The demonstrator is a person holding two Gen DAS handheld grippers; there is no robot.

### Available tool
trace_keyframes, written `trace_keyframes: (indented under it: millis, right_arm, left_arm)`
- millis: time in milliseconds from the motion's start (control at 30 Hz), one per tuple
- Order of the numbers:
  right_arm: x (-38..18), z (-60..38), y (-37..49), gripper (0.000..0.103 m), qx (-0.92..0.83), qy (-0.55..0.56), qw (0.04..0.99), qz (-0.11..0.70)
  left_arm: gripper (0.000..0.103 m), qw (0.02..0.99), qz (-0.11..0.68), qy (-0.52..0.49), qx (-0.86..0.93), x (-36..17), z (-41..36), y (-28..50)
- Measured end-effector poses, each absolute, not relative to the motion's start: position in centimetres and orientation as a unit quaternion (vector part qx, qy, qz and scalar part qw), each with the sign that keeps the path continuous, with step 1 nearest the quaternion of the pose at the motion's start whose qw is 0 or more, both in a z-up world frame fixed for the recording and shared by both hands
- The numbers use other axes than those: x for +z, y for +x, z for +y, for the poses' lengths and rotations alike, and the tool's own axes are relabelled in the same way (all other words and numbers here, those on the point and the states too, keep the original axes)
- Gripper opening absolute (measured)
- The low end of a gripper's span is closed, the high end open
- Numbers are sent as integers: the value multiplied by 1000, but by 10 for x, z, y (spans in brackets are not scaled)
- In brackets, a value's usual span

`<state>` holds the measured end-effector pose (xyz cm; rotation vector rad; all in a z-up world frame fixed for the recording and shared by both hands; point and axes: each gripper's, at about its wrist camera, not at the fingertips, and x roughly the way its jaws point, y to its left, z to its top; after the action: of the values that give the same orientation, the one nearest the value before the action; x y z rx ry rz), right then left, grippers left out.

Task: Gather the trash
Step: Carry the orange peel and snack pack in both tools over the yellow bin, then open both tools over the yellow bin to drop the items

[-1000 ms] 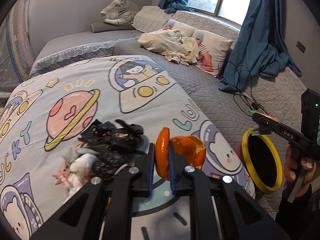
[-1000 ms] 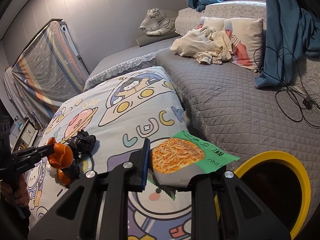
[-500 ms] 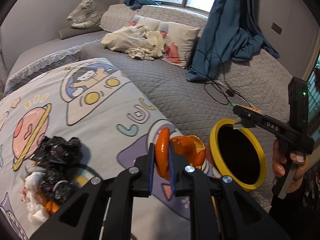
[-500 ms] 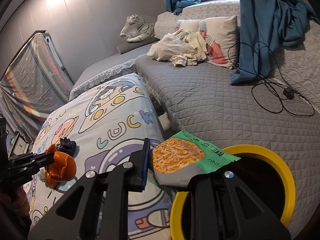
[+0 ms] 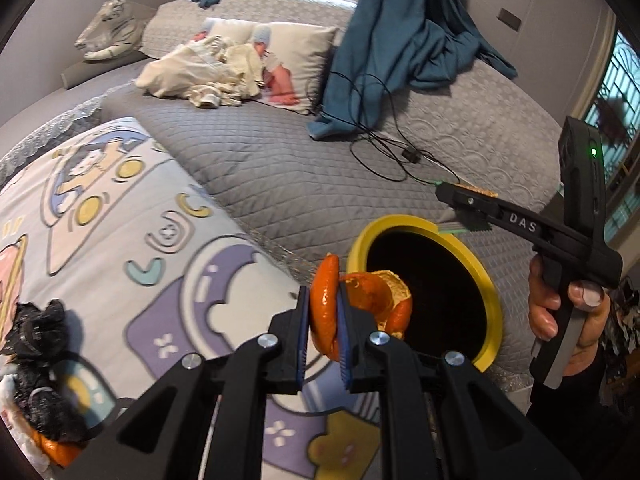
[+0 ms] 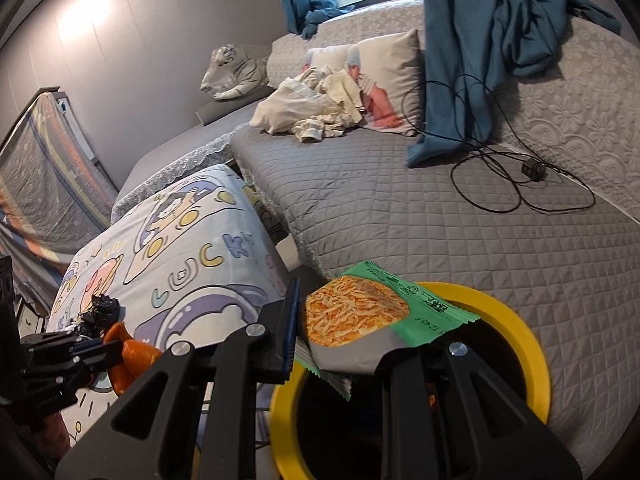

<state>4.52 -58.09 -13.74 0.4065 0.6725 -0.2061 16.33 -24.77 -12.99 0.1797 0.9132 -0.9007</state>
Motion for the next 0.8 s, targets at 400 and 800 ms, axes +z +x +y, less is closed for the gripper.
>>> trace_keyframes:
  millis: [400, 800]
  right_arm:
    - [-159, -613, 31, 18, -129, 227, 907, 330]
    - [-182, -637, 23, 19, -147, 254, 891, 345]
  left_arm:
    - [12, 761, 448, 118, -453, -156, -305, 144]
    - [12, 724, 475, 134, -482, -186, -348, 126]
